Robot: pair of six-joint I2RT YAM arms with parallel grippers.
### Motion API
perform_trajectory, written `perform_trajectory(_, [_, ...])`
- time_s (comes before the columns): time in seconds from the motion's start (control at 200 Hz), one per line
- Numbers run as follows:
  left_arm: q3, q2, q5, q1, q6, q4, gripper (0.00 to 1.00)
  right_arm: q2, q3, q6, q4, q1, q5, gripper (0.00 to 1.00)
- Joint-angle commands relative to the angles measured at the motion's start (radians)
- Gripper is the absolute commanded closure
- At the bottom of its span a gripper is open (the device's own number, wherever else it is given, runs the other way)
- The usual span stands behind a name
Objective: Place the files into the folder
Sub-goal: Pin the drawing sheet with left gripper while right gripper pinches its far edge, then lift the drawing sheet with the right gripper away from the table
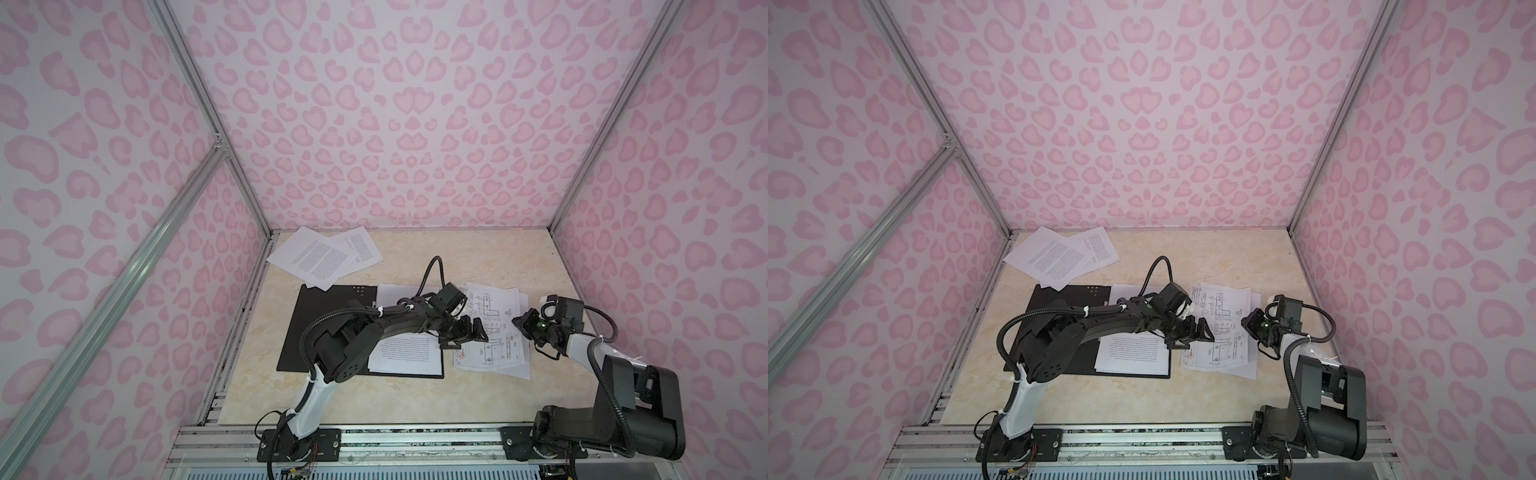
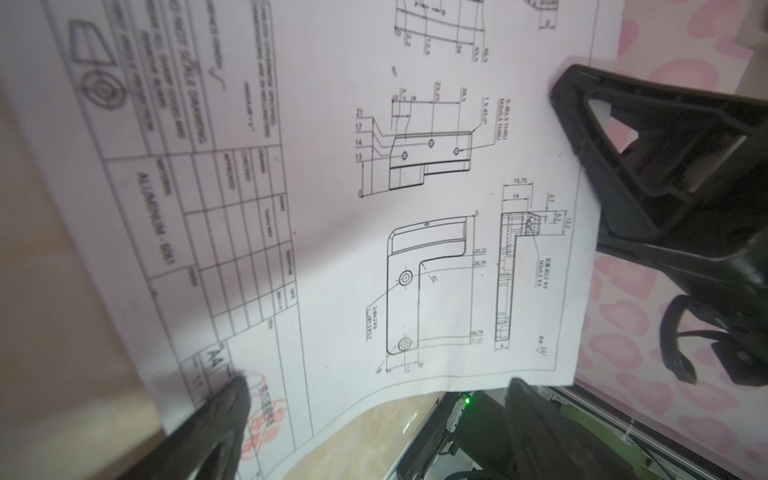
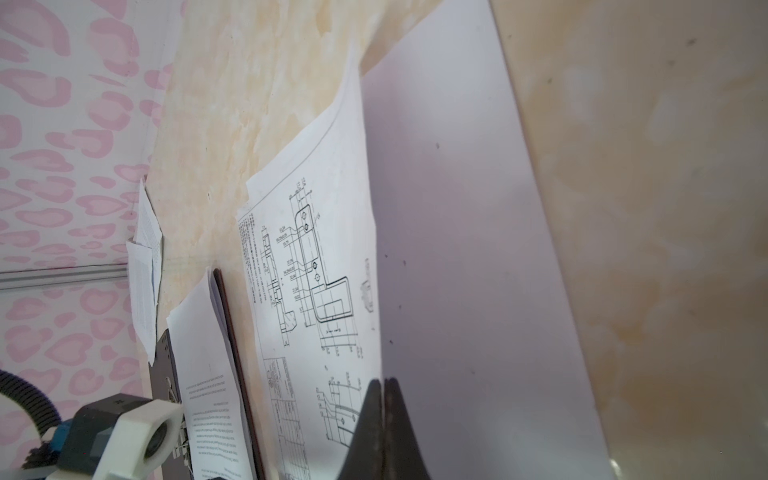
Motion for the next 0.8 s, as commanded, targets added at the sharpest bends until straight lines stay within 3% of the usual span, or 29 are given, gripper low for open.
perform_trajectory(0.0, [0.032, -0.003, -0.089, -0.001, 0.069, -0.118, 0.02, -0.046, 0.007, -0.014, -0.035, 0.012, 0.034, 1.00])
perform_trajectory(0.265, [0.284, -0.119, 0.058, -0.008, 0.170, -0.068, 0.02, -0.257, 0.085, -0.020, -0.185, 0.040, 0.085, 1.00])
perform_trajectory(0.365, [0.298, -0.207, 0.051, -0.006, 0.170, -0.065, 0.02, -0.294, 0.153, -0.022, -0.256, 0.073, 0.100, 1.00])
perform_trajectory(0.56, [0.100, -0.506, -0.052, 0.017, 0.230, -0.105, 0.02, -0.340, 0.284, 0.017, -0.352, 0.256, 0.203, 1.00])
perform_trajectory(0.795, [-0.291, -0.938, -0.142, 0.136, 0.306, -0.210, 0.02, -0.271, 0.434, 0.115, -0.320, 0.613, 0.382, 1.00])
